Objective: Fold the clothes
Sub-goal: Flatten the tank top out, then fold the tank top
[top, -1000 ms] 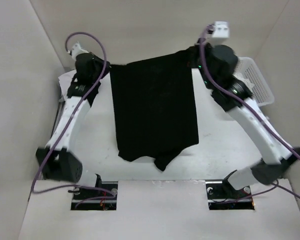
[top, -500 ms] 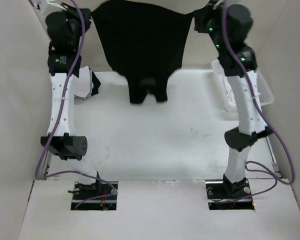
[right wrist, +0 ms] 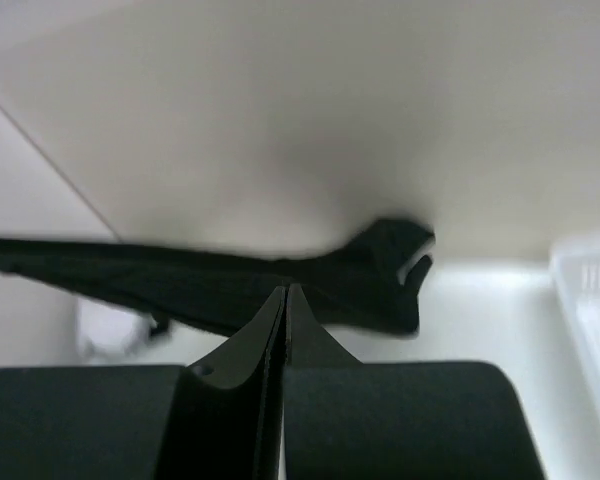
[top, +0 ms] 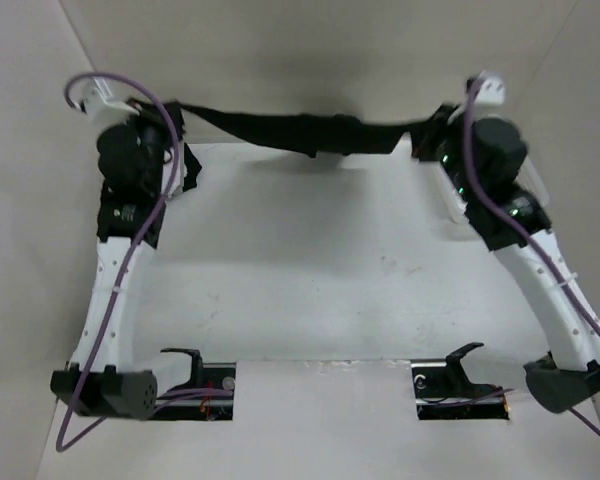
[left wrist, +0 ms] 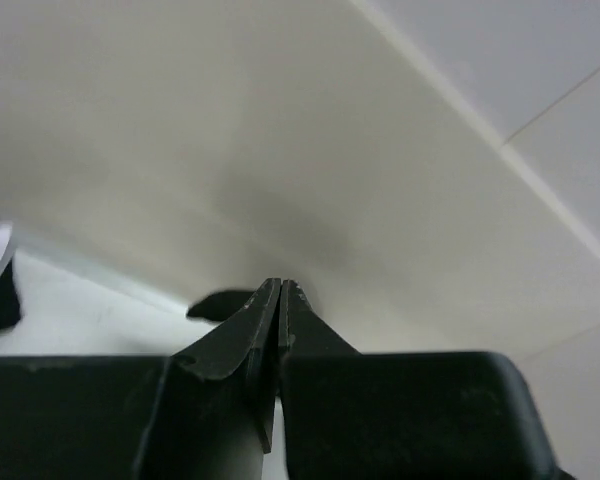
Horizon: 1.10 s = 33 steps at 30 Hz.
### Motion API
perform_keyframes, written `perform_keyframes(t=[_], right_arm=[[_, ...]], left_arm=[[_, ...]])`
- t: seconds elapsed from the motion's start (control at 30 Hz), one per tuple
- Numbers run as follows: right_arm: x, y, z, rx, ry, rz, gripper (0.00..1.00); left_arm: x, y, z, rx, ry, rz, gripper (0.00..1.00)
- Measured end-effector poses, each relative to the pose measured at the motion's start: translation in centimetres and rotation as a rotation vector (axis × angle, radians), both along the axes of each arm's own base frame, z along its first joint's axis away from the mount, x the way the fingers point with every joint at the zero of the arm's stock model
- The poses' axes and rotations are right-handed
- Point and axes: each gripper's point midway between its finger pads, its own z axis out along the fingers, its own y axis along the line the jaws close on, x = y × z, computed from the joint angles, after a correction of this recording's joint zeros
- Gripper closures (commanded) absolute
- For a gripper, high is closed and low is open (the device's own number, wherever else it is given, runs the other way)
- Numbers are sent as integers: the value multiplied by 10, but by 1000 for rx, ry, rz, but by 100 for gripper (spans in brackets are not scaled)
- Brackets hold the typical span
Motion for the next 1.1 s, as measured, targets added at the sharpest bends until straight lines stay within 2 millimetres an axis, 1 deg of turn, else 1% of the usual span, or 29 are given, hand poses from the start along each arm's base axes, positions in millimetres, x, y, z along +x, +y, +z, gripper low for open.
perform_keyframes(t=[0.03, 0.07, 0.1, 0.13, 0.17, 0.2, 0.23, 0.27, 0.3, 0.37, 0.4, 0.43, 0.5, 0.57, 0.63, 0.7, 0.73, 0.77, 0.83, 0.9, 0.97, 1.1], right_arm=[[-2, 2, -42, -18, 76, -2, 100], [-7, 4, -88, -38, 158, -2, 100], [-16, 6, -130, -54, 233, -3, 100], [-30, 8, -171, -69, 303, -1, 100], [-52, 10, -216, -89, 380, 10, 100], [-73, 13, -249, -99, 435, 27, 100], [-99, 16, -281, -104, 489, 57, 100], [-123, 21, -304, -99, 533, 96, 100], [-149, 28, -325, -88, 572, 146, 100], [-194, 39, -358, -53, 653, 248, 100], [-218, 44, -373, -38, 703, 303, 100], [-239, 47, -383, -22, 752, 347, 100], [-282, 48, -397, -5, 846, 438, 100], [-315, 49, -395, 24, 910, 523, 100], [-341, 47, -389, 21, 960, 578, 100], [-360, 47, -379, -10, 989, 604, 100], [-364, 48, -374, -25, 995, 596, 100], [-364, 51, -369, -30, 994, 568, 100], [-351, 55, -359, -8, 972, 485, 100], [-324, 52, -354, 28, 930, 382, 100], [-288, 41, -350, 50, 865, 263, 100], [-207, 17, -330, 130, 747, 43, 100]], left_arm=[[-6, -4, -28, 3, 43, -1, 100], [-16, -9, -60, 7, 92, -8, 100], [-26, -15, -88, 13, 136, -20, 100], [-41, -21, -120, 21, 185, -33, 100], [-57, -28, -151, 31, 230, -46, 100], [-74, -32, -175, 40, 265, -58, 100], [-94, -35, -199, 53, 300, -74, 100], [-115, -37, -218, 65, 323, -88, 100], [-136, -37, -231, 73, 335, -101, 100], [-172, -32, -244, 75, 337, -122, 100], [-191, -28, -246, 61, 330, -132, 100], [-207, -23, -245, 34, 317, -136, 100], [-232, -11, -242, -21, 306, -130, 100], [-250, -1, -242, -55, 323, -117, 100], [-259, 6, -242, -63, 351, -95, 100], [-264, 12, -242, -64, 372, -62, 99], [-264, 13, -242, -64, 378, -48, 99], [-262, 14, -241, -63, 384, -37, 99], [-253, 13, -242, -54, 413, -20, 99], [-235, 9, -245, -45, 443, -8, 99], [-208, 6, -252, -40, 474, 13, 99], [-153, 6, -280, -38, 572, 72, 99]])
